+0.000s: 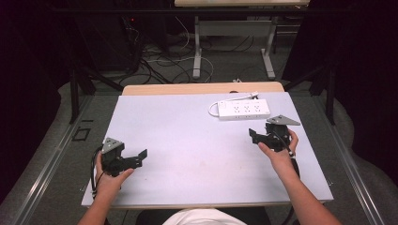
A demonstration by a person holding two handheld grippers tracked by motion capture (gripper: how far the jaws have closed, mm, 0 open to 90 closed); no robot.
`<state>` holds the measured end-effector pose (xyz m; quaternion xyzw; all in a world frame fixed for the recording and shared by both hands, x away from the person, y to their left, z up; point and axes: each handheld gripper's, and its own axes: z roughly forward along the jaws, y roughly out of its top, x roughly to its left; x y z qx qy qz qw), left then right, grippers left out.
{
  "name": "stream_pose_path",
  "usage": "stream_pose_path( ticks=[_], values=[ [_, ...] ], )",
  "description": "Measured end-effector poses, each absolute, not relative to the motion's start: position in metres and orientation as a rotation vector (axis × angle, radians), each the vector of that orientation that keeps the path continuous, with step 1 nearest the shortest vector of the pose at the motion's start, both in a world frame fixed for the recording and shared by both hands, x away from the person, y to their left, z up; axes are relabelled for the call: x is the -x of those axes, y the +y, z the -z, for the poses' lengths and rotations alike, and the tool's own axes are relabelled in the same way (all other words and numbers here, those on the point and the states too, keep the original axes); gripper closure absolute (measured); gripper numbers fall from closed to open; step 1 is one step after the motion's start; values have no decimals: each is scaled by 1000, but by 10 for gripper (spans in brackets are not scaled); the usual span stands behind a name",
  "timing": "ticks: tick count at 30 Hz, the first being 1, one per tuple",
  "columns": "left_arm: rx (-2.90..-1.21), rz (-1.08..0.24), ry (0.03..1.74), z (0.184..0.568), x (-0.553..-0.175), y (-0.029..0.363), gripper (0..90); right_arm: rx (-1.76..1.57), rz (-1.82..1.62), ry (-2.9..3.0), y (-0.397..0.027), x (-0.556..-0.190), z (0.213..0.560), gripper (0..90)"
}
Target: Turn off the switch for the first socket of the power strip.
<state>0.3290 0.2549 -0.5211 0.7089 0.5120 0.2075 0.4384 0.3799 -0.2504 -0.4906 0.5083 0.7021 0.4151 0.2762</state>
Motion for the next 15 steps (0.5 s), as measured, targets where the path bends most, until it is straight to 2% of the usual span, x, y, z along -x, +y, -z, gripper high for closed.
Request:
stream_pose_path(
  ticks=[15],
  values=[
    [-1755, -521, 1285, 521, -326, 257, 8, -1350, -1074, 1952, -245, -404, 473, 293]
  ],
)
